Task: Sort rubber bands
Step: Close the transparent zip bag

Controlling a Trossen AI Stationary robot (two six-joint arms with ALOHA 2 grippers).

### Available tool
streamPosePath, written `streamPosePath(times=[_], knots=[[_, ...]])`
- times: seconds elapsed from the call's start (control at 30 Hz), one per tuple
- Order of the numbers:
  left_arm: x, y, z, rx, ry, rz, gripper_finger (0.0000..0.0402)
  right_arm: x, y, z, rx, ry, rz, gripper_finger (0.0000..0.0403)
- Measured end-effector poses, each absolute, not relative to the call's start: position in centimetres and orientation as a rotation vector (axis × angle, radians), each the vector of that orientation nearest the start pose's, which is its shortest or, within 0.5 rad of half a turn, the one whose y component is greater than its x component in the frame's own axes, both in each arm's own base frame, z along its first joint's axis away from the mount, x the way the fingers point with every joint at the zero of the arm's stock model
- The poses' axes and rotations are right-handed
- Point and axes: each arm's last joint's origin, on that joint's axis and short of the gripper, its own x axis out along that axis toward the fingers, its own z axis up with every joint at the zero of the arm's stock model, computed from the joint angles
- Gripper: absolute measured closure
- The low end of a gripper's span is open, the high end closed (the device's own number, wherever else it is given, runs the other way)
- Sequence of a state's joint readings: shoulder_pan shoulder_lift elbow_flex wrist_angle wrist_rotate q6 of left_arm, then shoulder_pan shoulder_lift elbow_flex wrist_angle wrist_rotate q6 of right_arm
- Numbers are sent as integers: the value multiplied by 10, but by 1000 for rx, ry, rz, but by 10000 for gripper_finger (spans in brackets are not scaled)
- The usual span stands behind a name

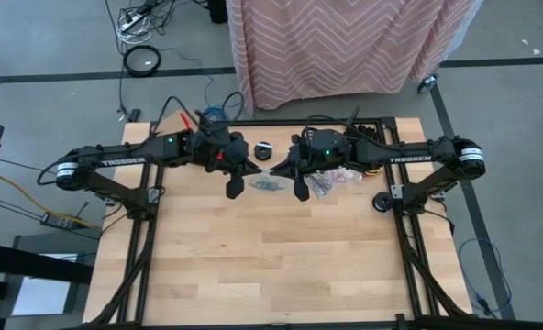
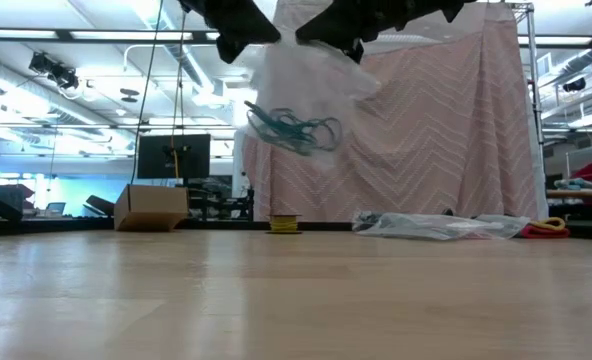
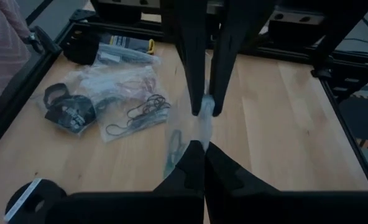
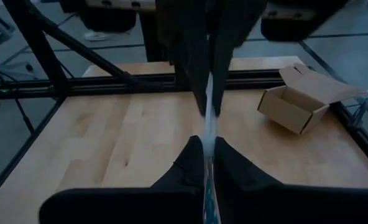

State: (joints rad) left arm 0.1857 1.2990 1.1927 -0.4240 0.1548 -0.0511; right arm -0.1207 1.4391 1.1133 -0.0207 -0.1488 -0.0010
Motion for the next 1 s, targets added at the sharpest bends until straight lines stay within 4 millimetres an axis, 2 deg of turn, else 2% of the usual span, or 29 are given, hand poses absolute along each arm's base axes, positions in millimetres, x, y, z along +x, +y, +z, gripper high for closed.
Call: streamPosePath(times=[0.23,0.67,0.83,1.0], knots=[[257,45,354,-138,530,56,401,325,-35,309,48,367,26,393],[223,41,397,-58,580,122,401,323,-37,306,53,394,20,393],[215,40,405,-48,621,132,401,322,-41,305,59,404,8,393],[212,39,399,-59,692,131,376,320,-49,301,80,443,-84,393]])
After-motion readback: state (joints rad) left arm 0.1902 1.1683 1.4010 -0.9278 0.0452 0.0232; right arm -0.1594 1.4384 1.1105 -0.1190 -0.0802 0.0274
